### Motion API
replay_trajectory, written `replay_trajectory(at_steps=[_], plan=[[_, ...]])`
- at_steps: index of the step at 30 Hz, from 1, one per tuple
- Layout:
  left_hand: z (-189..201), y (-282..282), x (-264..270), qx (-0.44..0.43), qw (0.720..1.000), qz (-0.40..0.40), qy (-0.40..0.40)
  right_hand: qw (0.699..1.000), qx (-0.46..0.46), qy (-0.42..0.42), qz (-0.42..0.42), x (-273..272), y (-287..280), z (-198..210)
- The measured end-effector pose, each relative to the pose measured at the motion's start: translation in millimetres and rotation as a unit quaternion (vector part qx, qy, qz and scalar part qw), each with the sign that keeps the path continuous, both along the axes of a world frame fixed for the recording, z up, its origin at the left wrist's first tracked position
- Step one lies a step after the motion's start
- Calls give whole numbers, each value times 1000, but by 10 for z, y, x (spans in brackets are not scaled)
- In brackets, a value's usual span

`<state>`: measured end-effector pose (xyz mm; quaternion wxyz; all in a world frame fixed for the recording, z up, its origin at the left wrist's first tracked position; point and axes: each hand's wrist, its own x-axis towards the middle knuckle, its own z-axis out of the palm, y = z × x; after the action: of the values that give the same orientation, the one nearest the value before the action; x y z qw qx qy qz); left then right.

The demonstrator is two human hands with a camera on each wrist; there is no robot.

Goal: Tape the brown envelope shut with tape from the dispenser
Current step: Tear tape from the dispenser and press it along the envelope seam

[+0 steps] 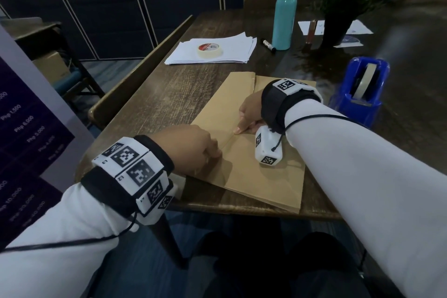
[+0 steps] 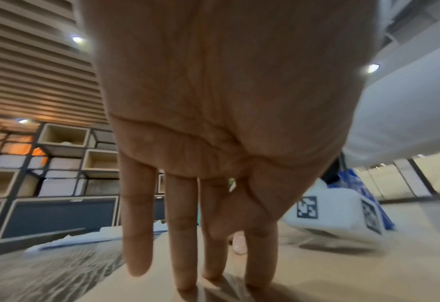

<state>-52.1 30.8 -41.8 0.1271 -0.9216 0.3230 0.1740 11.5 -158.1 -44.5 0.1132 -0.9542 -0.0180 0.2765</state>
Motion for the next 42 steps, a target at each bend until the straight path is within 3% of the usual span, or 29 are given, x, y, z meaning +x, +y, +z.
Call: replay_trajectory(at_steps=[8,13,16,18,26,31,42], plan=[[52,59,32,-91,994,51,33,986,133,7,-105,-127,62,-34],[186,-40,-14,-145,987,74,17,970,214,-12,-116,-402,-7,82],[266,-165,-18,-184,980,75,-23,984,124,-119,-39,-612,-169,237],[309,-278,-16,-224,971,76,-46,978,63,-198,-6,-775,-277,353],[248,-1002,-61,-392,916,39,-72,927,60,-366,-52,-1187,-815,603],[287,-1433,-188,-429,902,-6,-56,920,3,-378,-101,-1175,-1178,596],[411,-1927,-218,-450,882,91,106,921,-12,-338,-194,-919,-1700,421]])
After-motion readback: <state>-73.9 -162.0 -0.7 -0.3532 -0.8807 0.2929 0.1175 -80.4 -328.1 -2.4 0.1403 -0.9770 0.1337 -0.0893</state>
